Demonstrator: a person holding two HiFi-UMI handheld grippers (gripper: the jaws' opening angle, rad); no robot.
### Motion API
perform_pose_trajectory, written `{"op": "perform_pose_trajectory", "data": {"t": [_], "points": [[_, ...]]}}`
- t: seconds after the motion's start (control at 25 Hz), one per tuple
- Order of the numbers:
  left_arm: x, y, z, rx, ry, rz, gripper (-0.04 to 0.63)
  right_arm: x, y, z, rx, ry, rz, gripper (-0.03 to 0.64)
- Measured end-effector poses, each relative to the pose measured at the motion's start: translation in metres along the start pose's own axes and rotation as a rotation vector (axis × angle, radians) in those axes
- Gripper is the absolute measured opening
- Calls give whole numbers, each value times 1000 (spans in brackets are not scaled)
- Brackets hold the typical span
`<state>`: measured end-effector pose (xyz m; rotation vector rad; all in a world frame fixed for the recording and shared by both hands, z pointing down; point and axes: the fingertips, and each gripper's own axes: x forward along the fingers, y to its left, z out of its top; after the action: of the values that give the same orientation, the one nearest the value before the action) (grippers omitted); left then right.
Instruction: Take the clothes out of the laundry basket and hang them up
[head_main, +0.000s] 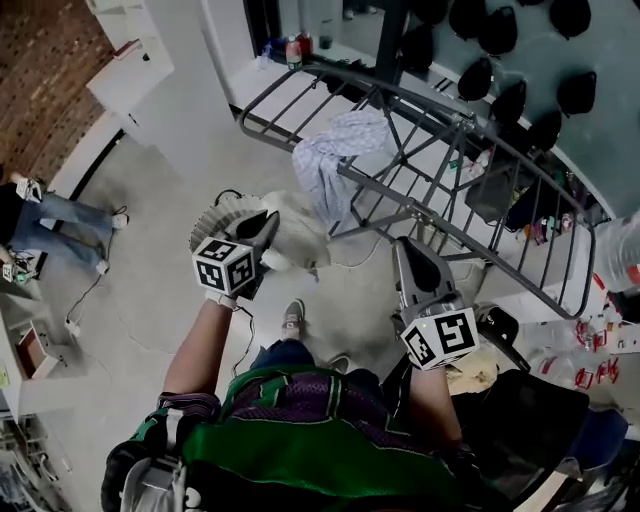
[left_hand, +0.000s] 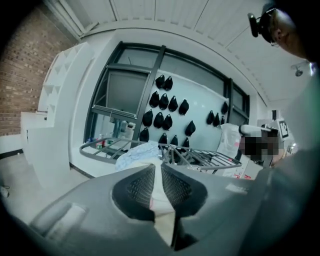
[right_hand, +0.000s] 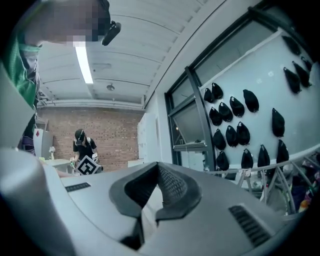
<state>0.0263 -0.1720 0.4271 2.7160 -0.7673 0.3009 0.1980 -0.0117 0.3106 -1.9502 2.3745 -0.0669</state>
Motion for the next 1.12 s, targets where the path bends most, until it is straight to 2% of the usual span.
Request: {"op": "perform_pose_trajectory", "data": {"t": [0.44,0.64,0.84,1.12], "points": [[-22,-117,108,129,-166,-194,41,-66,-15,19,19,-25,-62,0],[-29,-157,141,150,-229,-259,41,-88,-23,33,14,-52,-94,2],[-28,-206,166,154,-288,-336,43,-106,-27,32,4,-44,-68,2],[-34,-271,192,145,-333,-518,43,-117,-34,18,-6,0,-68,29]]}}
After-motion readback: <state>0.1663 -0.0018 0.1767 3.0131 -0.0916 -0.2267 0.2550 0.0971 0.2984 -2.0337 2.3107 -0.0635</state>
